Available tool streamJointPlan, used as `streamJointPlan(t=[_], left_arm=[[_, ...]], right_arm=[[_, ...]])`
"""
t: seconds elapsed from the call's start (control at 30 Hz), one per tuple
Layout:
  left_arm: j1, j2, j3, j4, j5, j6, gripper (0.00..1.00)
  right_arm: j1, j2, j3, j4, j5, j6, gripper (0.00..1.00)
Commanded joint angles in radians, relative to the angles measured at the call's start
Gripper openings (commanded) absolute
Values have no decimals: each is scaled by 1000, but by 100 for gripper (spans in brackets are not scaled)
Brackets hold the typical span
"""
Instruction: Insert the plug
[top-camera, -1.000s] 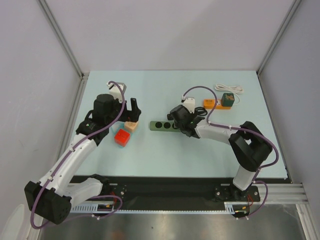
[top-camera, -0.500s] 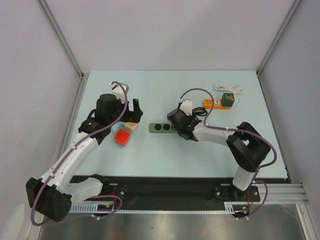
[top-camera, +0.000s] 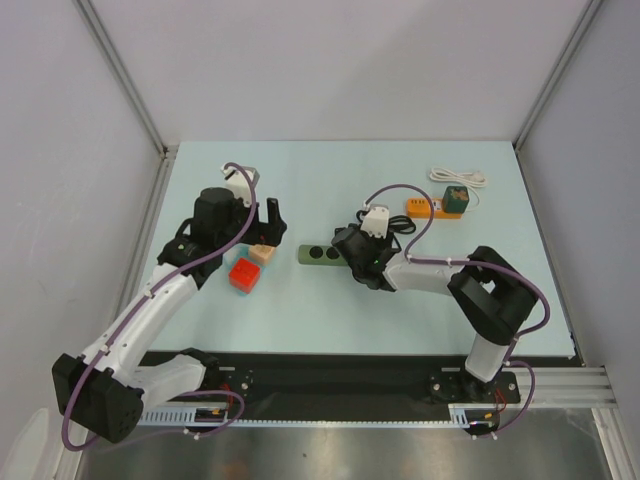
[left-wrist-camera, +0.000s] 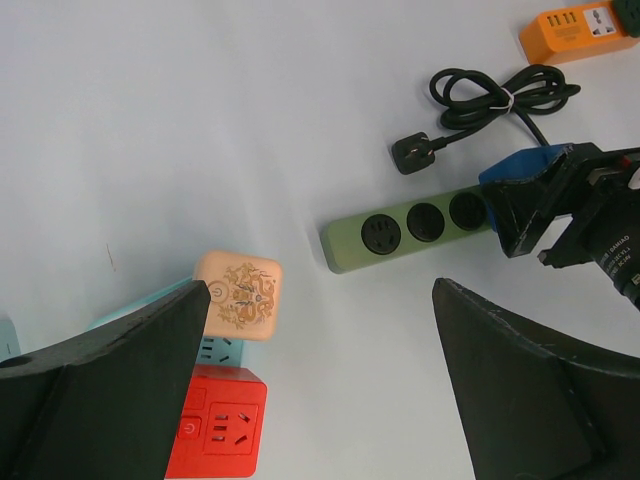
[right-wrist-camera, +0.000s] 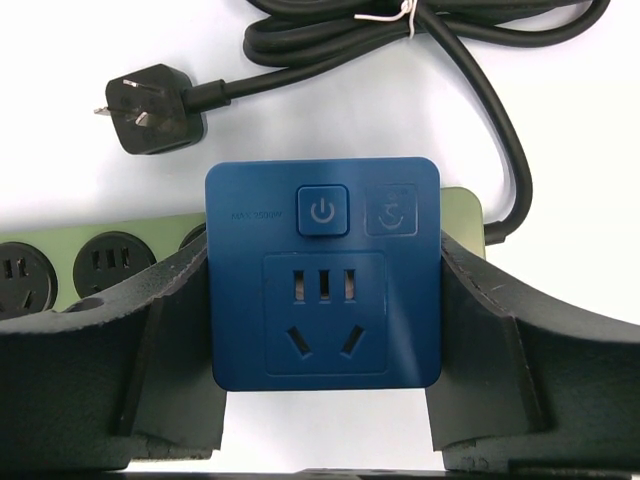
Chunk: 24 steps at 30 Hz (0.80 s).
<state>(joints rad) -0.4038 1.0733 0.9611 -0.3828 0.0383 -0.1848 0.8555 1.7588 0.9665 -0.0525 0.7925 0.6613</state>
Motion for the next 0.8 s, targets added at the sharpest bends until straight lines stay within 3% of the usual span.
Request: streamJointPlan(t=[0.0,0.03,0.07,0.13,0.2,0.23,0.67,0.7,0.77], left_arm=[[-7,-15,1,21,15,-12,100],[-7,-16,1,21,12,-13,100],[-7,-13,2,21,14,-13,100],[-7,-12,5,22,17,-13,100],[-7,-12,8,21,18,-12,100],[-7,-12,10,19,17,-12,100],[-7,-18,11,15,6,-2,100],[-7,-18,11,15,5,-2,100],[-7,-15,11,15,6,-2,100]], right_arm=[[28,61,-40,-162,-182,83,36],[30,50,-28,-176,-182,72,44],[27,24,-14,-187,-197,46,63],[19,7,50,-250,-211,21,83],[4,-10,98,-312,-239,-18,98],[1,-13,144,-337,-245,-25,100],[-52,-151,374,-624,-314,-127,98],[-53,-163,380,-626,-317,-135,93],[-67,-191,386,-626,-351,-158,54]])
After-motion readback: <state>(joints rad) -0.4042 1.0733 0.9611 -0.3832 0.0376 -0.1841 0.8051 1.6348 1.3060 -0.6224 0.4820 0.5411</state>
